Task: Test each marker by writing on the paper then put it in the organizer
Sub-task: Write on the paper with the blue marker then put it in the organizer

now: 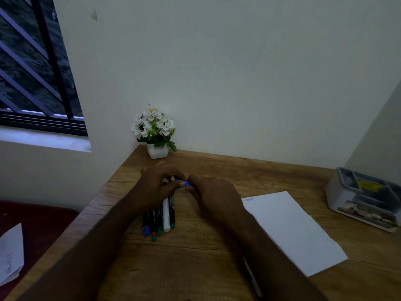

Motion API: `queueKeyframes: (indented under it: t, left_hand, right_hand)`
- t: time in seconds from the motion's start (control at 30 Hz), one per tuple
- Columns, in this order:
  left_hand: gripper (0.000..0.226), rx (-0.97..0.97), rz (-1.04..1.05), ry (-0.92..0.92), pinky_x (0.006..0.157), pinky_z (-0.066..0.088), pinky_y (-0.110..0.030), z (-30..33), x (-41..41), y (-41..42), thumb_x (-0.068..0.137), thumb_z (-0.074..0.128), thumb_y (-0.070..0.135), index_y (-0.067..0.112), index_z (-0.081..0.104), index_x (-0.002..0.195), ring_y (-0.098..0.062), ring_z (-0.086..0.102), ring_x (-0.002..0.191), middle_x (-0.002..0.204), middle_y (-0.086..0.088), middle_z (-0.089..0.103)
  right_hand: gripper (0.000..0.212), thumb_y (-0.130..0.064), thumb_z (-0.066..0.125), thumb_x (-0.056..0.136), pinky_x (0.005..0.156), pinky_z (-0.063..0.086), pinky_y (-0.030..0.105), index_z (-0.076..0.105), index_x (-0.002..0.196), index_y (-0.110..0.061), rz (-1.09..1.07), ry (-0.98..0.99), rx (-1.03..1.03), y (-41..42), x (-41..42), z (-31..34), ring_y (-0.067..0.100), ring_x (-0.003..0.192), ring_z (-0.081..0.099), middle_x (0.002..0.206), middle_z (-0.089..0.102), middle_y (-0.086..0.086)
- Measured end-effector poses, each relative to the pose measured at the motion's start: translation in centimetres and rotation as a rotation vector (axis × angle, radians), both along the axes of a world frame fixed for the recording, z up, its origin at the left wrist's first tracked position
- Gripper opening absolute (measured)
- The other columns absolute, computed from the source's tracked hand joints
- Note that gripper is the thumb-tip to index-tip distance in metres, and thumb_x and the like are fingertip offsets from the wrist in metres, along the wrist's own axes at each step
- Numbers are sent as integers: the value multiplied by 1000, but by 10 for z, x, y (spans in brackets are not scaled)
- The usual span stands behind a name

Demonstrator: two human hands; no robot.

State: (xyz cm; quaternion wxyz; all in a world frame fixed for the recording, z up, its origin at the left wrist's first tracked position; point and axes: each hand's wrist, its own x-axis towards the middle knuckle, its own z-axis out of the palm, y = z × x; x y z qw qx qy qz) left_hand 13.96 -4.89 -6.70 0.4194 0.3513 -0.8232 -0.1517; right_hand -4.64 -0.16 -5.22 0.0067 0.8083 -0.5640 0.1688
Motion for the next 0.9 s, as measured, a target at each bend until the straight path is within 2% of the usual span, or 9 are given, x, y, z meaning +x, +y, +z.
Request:
queueKeyframes:
  t: [0.13, 0.33, 0.4, 0.47, 0.57, 0.67, 0.77, 0.8, 0.9]
  left_hand:
    - [22, -5, 25, -1, 76, 49, -43, -3, 1, -1, 78, 59, 51, 34, 70, 87, -3, 55, 86, 86, 20, 65]
    - [18, -8, 45, 48, 78, 48, -34, -3, -7, 5, 80, 56, 49, 42, 68, 91, -2, 56, 88, 90, 17, 67]
    - [11, -15, 71, 88, 81, 44, -21, 1, -9, 7, 81, 59, 45, 51, 64, 89, -3, 56, 87, 93, 24, 65]
    - [18, -21, 96, 113, 74, 39, -10, 5, -16, 7, 83, 67, 33, 49, 61, 85, -3, 55, 87, 91, 29, 62]
    - [6, 7, 89, 98, 78, 47, -27, 9, -39, 7, 82, 64, 38, 39, 63, 89, -4, 56, 83, 84, 19, 64]
    - [17, 63, 68, -21, 86, 45, -50, 11, -77, 9, 81, 54, 53, 40, 63, 88, 0, 57, 82, 84, 22, 62]
    - [15, 132, 55, -118, 92, 41, -53, 9, -118, 11, 79, 55, 55, 41, 61, 81, 0, 56, 82, 79, 25, 61]
    - [18, 151, 41, -119, 89, 43, -54, 7, -128, 12, 77, 52, 56, 41, 61, 80, -1, 57, 82, 78, 24, 61]
    - [17, 204, 59, -108, 86, 45, -54, -7, -142, 6, 74, 51, 53, 39, 60, 79, -6, 57, 84, 80, 20, 61]
  right_hand:
    - [32, -54, 34, 102, 67, 47, 32, 57, 109, -32, 18, -16, -40, 3, -5, -2, 11, 71, 55, 82, 62, -10]
    - [47, -25, 46, 102, 90, 50, 33, 35, 146, -39, 72, -137, 73, 13, -22, 7, 19, 113, 61, 130, 64, 3]
    - [52, -16, 47, 100, 85, 44, 15, 40, 142, -44, 101, -224, 18, 20, -39, 11, 3, 109, 57, 131, 62, -8]
    - [50, -4, 46, 96, 82, 40, 9, 54, 134, -36, 131, -246, 17, 25, -65, 15, -5, 97, 55, 123, 62, -12]
    - [39, 10, 44, 89, 72, 47, 14, 70, 110, -11, 157, -418, -44, 30, -105, 13, -1, 77, 63, 100, 70, -1]
    - [32, 7, 47, 85, 65, 54, 31, 68, 106, -4, 79, -822, 19, 37, -131, 12, 26, 81, 71, 93, 73, 11]
    - [16, 1, 61, 84, 65, 56, 49, 60, 97, -8, 70, -851, -48, 40, -151, 9, 32, 78, 71, 86, 72, 12]
    - [9, -8, 65, 87, 63, 56, 49, 58, 92, -7, 71, -841, -82, 41, -155, 7, 32, 73, 70, 80, 70, 11]
    - [37, -36, 48, 103, 63, 47, 35, 60, 85, -6, 4, -969, -75, 45, -162, -7, 21, 68, 62, 75, 66, 10]
